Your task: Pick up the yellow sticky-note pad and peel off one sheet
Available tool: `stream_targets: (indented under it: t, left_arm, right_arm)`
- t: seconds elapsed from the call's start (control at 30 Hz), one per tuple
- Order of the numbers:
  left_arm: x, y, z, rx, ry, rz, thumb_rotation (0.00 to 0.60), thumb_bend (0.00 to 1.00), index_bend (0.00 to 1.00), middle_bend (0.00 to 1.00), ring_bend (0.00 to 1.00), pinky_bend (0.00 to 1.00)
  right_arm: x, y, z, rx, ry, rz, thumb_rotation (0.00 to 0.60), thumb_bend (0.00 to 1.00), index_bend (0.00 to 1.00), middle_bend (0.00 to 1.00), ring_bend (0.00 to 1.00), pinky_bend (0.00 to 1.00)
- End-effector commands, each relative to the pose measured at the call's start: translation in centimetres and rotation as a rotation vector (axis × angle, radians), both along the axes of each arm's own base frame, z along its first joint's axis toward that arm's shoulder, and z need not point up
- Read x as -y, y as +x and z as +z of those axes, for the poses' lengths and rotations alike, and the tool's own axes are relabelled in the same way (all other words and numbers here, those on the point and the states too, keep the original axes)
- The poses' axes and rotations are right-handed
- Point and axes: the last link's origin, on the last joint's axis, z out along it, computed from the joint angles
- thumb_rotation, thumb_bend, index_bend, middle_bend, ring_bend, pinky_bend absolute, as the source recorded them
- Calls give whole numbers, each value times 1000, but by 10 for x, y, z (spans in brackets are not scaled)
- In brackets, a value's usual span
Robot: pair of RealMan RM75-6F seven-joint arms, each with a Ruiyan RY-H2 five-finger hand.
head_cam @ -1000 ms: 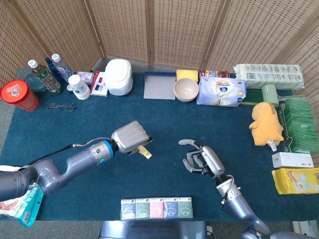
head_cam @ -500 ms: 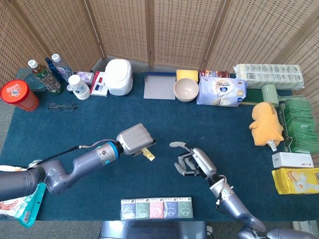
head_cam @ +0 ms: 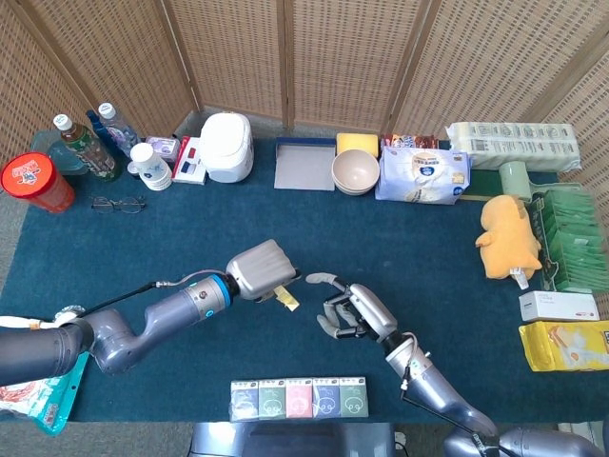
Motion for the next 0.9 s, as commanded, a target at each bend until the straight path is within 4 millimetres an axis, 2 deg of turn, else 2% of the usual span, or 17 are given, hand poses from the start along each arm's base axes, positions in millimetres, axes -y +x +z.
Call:
stream_targets:
  t: [0.03,0.57,0.9]
  left_arm:
    - [0,0,-2,4,3,0,600,350,645,1000,1000,955]
    - [-1,2,-7,20,16,11,600,349,645,1000,1000,955]
    - [-2,1,-9,24,18,20,600,348,644,1000,1000,955]
  right_arm:
    - [0,2,-2,-2,7,3,600,441,228,826,965,854]
    - [0,15,-8,-17,28,28,600,441,272,827,964,854]
    - [0,15,-10,-26,28,23,600,441,311,827,964,854]
